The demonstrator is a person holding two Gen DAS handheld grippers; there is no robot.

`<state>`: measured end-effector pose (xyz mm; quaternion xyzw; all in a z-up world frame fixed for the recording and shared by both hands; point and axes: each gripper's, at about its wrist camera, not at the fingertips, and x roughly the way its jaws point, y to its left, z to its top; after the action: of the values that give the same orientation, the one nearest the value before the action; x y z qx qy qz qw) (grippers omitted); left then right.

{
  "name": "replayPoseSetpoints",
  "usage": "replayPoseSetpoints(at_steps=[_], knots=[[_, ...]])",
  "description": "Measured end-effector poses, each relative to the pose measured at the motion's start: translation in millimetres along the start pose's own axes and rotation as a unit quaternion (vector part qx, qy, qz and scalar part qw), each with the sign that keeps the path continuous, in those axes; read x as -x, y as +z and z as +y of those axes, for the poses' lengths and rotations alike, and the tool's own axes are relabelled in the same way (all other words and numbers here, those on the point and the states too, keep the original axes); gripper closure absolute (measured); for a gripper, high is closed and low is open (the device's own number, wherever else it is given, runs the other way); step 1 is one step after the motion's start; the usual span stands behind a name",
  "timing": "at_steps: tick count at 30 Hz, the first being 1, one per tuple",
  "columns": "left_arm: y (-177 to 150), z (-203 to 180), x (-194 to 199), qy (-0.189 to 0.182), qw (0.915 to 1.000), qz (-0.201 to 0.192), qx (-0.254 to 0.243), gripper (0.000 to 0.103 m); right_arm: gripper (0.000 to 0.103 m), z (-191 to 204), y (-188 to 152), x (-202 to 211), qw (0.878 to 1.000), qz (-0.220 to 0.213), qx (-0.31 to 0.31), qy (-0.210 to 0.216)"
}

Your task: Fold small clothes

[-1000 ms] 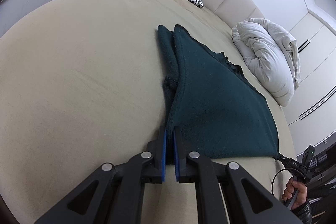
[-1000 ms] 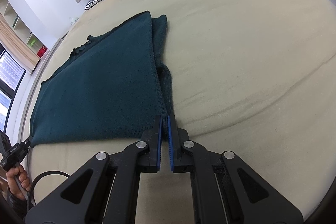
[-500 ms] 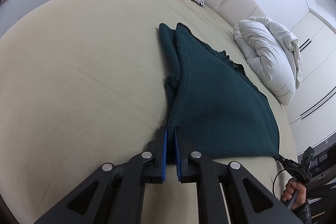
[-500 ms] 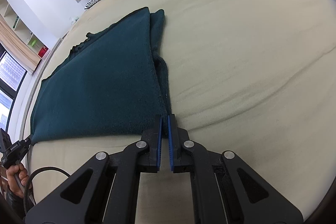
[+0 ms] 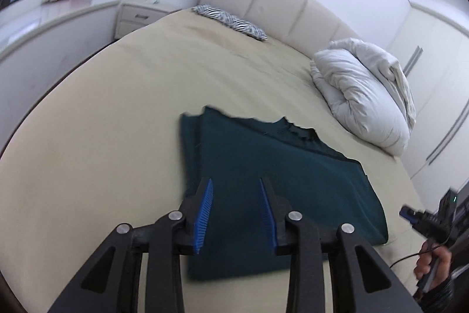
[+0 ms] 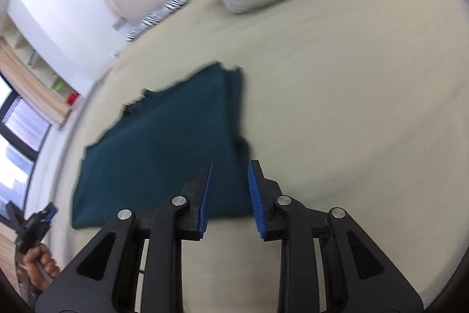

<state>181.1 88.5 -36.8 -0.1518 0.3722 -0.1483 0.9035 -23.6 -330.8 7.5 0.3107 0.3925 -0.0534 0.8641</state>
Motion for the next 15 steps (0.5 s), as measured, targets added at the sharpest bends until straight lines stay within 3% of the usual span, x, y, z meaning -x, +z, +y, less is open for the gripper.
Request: replayPoseSetpoints(at_steps=[5, 9, 13, 15], knots=[[23.8, -47.9, -72.7, 0.021, 0.9978, 0.007, -0.062, 0.068, 0.078, 74.0, 28.6, -77.2, 0.996, 0.037, 0.040, 0.071], [33.0, -54.5, -109.9, 0.046, 0.9960, 0.009, -0.075, 0.067, 0.078, 116.4, 44.0, -143.4, 0.989, 0.071, 0.047, 0.117], [30.1, -38.8, -143.0, 0.086, 0.9923, 0.028, -0.085, 0.067, 0.078, 122.3, 61.8, -207.7, 0.987, 0.099, 0.022, 0.126], [26.5, -23.0, -150.0, 0.077, 0.9945, 0.033, -0.062, 0.067, 0.078, 106.1, 66.6, -226.7, 0.988, 0.100, -0.013, 0.116]])
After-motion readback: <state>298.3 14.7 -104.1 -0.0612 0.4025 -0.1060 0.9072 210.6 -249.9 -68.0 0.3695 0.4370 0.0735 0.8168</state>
